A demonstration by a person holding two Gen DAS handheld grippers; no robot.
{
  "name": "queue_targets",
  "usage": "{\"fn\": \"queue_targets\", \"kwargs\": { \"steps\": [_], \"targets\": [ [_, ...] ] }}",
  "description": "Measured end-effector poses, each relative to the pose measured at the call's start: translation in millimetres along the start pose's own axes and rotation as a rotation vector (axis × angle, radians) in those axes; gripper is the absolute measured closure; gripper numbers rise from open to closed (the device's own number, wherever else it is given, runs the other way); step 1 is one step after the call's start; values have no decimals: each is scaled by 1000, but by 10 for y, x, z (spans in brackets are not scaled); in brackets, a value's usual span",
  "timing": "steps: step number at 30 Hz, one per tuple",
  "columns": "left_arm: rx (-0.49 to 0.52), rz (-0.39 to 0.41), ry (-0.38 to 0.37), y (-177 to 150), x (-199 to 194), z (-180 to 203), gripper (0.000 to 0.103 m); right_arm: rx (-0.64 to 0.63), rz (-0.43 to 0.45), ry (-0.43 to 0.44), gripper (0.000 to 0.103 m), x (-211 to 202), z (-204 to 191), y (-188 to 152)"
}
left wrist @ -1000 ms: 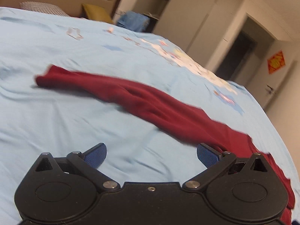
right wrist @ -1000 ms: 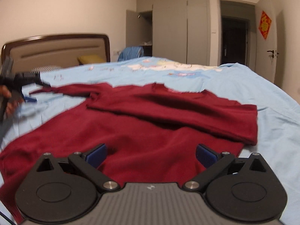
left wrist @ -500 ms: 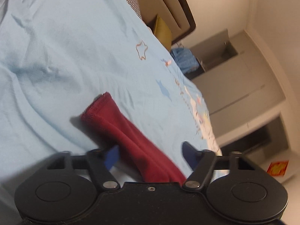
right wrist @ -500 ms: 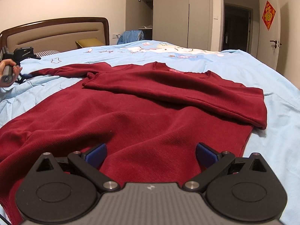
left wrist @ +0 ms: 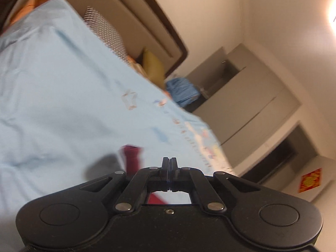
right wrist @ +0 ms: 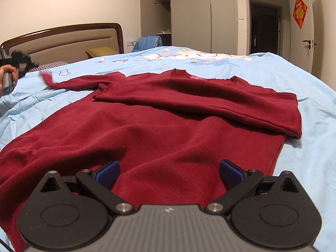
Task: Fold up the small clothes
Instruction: 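Reach the left gripper to the other sleeve cuff and close on it, then lift the sleeve with the left gripper, lay it across the sweater body, release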
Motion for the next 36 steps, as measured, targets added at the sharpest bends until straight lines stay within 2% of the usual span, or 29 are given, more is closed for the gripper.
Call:
{"fn": "queue_targets", "kwargs": {
  "steps": [2, 4, 6, 7, 8, 9, 14, 16, 17, 19, 20, 21, 23, 24, 29, 33, 36],
  "targets": [
    [-65, -28, 31, -54, 35, -182, 103, 0, 0, 0, 0, 0, -2, 0],
    [-146, -76, 40, -127, 72, -366, 92, 1, 1, 0, 0, 0, 0, -1],
    [-181, -101, 31, -201, 110, -453, 61, 0, 0, 0, 0, 1, -1, -1],
    [-183, -110, 27, -226, 129, -472, 52, 0, 0, 0, 0, 1, -1, -1],
    [-182, -115, 31, -250, 138, -471, 34, 0, 1, 0, 0, 0, -1, -1],
    [-180, -116, 31, -269, 152, -464, 29, 0, 1, -1, 0, 0, 1, -2],
    [-168, -137, 72, -308, 301, -470, 19, 1, 3, 0, 0, -1, 3, -4],
    [-189, -127, 100, -290, 376, -482, 20, 2, 4, 0, 0, 1, 5, -6],
    [-194, -122, 114, -263, 441, -472, 26, 1, 4, 0, 0, -1, 3, -7],
    [-189, -127, 145, -246, 549, -479, 58, 1, 5, 0, 0, 0, 6, -7],
    [-199, -135, 157, -248, 592, -502, 99, 2, 5, 1, 0, 0, 3, -7],
    [-218, -130, 169, -252, 612, -532, 99, 2, 5, 2, 0, 0, 5, -6],
    [-254, -74, 116, -253, 561, -545, 99, 4, 7, 4, 0, -1, 4, -7],
    [-239, -55, 93, -240, 543, -508, 99, 5, 8, 5, 0, -1, 7, -6],
    [-33, -10, 34, -139, 410, -102, 100, 41, 33, 41, 0, -29, 49, -17],
    [133, 11, -31, -111, 267, 350, 100, 119, 75, 111, 0, -74, 162, -29],
    [295, 23, -81, -188, 130, 793, 100, 178, 101, 162, 0, -97, 243, -34]
  ]
}}
Point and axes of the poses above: each gripper's, at about its wrist camera, not at the fingertips, and x roughly the way its jaws point, z to its right, y to its top, the point moved 6 cm from there along x, roughly the way its jaws point, and after that the axes turned 12 degrees about -z, right-handed, at the moved point
